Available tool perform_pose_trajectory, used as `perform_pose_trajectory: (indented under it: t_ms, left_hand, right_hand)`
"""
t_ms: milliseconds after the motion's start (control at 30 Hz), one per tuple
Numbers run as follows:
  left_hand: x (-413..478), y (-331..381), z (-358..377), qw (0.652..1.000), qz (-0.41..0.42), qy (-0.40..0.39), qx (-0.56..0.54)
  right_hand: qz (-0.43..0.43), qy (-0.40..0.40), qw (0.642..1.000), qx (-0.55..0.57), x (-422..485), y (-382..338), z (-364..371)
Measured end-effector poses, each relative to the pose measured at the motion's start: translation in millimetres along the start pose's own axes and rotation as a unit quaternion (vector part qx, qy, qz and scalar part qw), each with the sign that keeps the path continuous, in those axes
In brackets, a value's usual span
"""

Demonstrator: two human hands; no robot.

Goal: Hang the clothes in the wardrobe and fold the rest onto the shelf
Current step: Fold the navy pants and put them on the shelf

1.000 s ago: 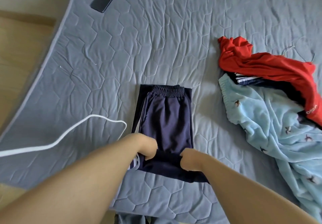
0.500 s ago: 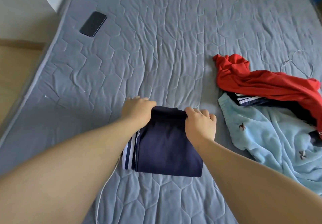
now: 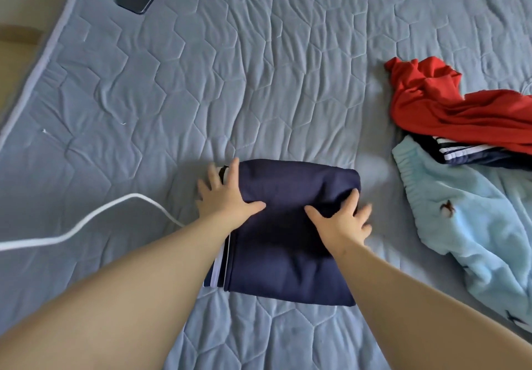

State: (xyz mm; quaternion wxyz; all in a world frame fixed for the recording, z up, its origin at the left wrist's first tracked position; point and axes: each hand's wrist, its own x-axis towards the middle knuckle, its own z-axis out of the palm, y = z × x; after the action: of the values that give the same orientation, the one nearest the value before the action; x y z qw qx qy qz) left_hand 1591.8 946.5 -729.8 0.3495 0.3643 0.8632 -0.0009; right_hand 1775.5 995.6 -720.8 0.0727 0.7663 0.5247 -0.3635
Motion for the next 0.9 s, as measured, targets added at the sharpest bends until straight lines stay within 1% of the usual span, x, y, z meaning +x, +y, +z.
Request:
perform_pose_trajectory:
  t_ms: [33, 67, 100, 200, 300, 367, 433, 567, 667, 833, 900]
  left_hand:
    - [3, -3, 4, 0.997, -0.05, -0.011, -0.063]
    - [5, -6, 8, 0.991, -0.081, -0.021, -0.102]
    - [6, -8, 11, 0.986, -0.094, -0.029, -0.132]
    - [3, -14, 15, 0.962, -0.079, -0.035, -0.261]
    - [-4, -13, 8, 0.933, -0.075, -0.038, -0.351]
    - [-9, -8, -5, 0.921, -0.074, -0.043, -0.381]
    - [-17, -3, -24, 0.917, -0.076, -0.035, -0.389]
    - [-41, 12, -88, 0.904, -0.067, -0.02, -0.421]
    - [-65, 31, -152, 0.899, -0.041, 0.005, -0.436]
    - [-126, 53, -274, 0.884, 0.019, 0.064, -0.463]
    - [-163, 53, -324, 0.872, 0.041, 0.082, -0.482]
  right_hand:
    - [0.027, -0.012, 0.998, 0.05, 3, 4, 5]
    - [0.039, -0.027, 0.996, 0.075, 6, 8, 10]
    - [0.041, -0.042, 0.994, 0.093, 7, 12, 13]
    - [0.028, -0.074, 0.981, 0.175, 5, 17, 15]
    - [-0.001, -0.092, 0.97, 0.227, -2, 11, 7]
    - [-0.016, -0.092, 0.967, 0.235, -8, 3, -3]
    - [-0.03, -0.091, 0.966, 0.241, -18, -8, -17]
    - [-0.066, -0.079, 0.963, 0.248, -48, -46, -61]
    - [-0.108, -0.059, 0.959, 0.255, -78, -85, -108]
    - [-0.184, -0.05, 0.935, 0.298, -155, -153, -194]
    - [-0.217, -0.054, 0.925, 0.308, -198, -176, -228]
